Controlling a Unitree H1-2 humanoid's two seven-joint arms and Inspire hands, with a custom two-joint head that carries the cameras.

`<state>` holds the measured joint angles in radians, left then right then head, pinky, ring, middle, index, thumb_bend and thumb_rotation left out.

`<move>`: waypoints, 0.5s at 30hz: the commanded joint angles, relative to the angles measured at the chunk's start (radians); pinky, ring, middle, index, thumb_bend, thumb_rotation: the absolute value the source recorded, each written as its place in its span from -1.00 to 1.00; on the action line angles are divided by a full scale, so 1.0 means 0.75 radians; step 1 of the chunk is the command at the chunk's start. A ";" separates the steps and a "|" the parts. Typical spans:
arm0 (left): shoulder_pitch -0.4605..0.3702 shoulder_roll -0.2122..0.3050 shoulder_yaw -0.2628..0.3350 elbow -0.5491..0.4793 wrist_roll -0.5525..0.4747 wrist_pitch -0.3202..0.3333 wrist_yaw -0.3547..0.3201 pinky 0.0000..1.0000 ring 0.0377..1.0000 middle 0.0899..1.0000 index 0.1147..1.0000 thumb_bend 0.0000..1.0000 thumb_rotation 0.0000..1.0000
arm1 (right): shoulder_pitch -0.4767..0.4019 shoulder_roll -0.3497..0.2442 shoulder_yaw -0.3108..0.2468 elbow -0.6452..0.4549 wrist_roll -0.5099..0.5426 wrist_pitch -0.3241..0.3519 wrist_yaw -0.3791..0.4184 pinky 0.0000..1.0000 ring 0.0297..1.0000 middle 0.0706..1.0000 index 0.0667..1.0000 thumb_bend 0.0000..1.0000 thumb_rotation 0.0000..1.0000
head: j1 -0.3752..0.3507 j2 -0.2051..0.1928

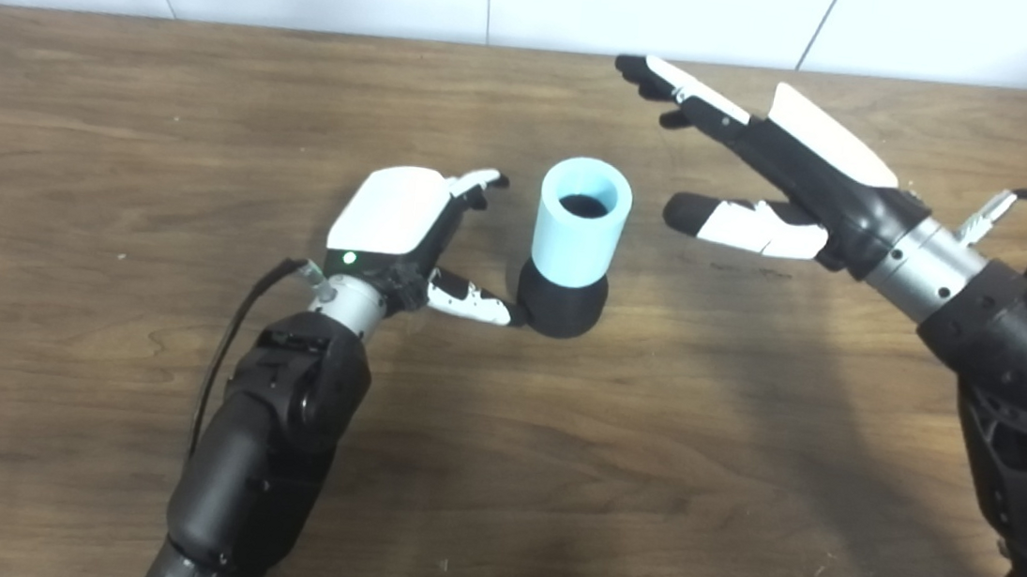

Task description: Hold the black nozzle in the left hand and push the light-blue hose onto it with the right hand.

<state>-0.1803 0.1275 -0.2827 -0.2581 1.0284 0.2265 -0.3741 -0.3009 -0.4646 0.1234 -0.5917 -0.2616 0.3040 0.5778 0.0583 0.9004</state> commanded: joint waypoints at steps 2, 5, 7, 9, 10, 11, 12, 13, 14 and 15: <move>-0.022 0.013 0.041 -0.067 -0.044 0.029 0.010 0.30 0.48 0.58 0.96 1.00 -0.10 | -0.012 -0.005 -0.012 0.007 0.000 -0.032 -0.048 0.71 0.89 0.93 0.94 0.18 1.00 | 0.001 0.000; -0.017 0.034 0.077 -0.102 -0.089 0.062 -0.011 0.28 0.51 0.63 1.00 1.00 -0.08 | 0.002 0.000 -0.011 0.031 0.008 -0.051 -0.062 0.72 0.89 0.93 0.94 0.17 1.00 | 0.005 -0.006; -0.008 0.055 0.111 -0.126 -0.133 0.064 -0.005 0.26 0.49 0.63 1.00 1.00 -0.02 | 0.018 0.008 -0.015 0.059 0.015 -0.072 -0.082 0.71 0.88 0.93 0.94 0.17 1.00 | 0.006 -0.009; 0.011 0.065 0.171 -0.136 -0.244 0.024 0.045 0.28 0.55 0.66 1.00 1.00 0.07 | 0.042 0.022 -0.020 0.087 0.009 -0.074 -0.112 0.66 0.83 0.91 0.94 0.15 1.00 | 0.010 -0.018; 0.025 0.055 0.216 -0.142 -0.338 0.009 0.069 0.29 0.56 0.67 1.00 1.00 0.06 | 0.056 0.035 -0.028 0.105 0.028 -0.073 -0.126 0.60 0.80 0.89 0.93 0.15 1.00 | 0.011 -0.020; 0.040 0.040 0.262 -0.149 -0.435 0.003 0.087 0.31 0.59 0.69 1.00 1.00 0.03 | 0.073 0.055 -0.040 0.122 0.056 -0.062 -0.141 0.58 0.79 0.90 0.93 0.14 1.00 | 0.012 -0.022; 0.049 0.031 0.291 -0.153 -0.500 0.002 0.098 0.35 0.63 0.70 1.00 1.00 0.01 | 0.083 0.068 -0.049 0.134 0.076 -0.055 -0.152 0.56 0.79 0.90 0.92 0.15 1.00 | 0.012 -0.023; 0.069 0.006 0.336 -0.172 -0.581 0.023 0.109 0.36 0.65 0.72 1.00 0.99 0.09 | 0.101 0.093 -0.062 0.151 0.096 -0.042 -0.170 0.56 0.80 0.91 0.93 0.15 1.00 | 0.011 -0.028; 0.089 -0.022 0.376 -0.187 -0.656 0.033 0.132 0.45 0.68 0.72 0.97 0.96 0.12 | 0.118 0.118 -0.075 0.168 0.119 -0.032 -0.187 0.57 0.81 0.91 0.92 0.19 1.00 | 0.009 -0.033; 0.102 -0.039 0.400 -0.196 -0.706 0.038 0.150 0.49 0.65 0.68 0.90 0.87 0.14 | 0.128 0.135 -0.083 0.179 0.133 -0.028 -0.199 0.61 0.84 0.94 0.93 0.19 1.00 | 0.008 -0.034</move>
<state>-0.0937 0.1241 0.0080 -0.3647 0.5574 0.2648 -0.3011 -0.1917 -0.3718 0.0794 -0.4513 -0.1917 0.2873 0.4640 0.0644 0.8744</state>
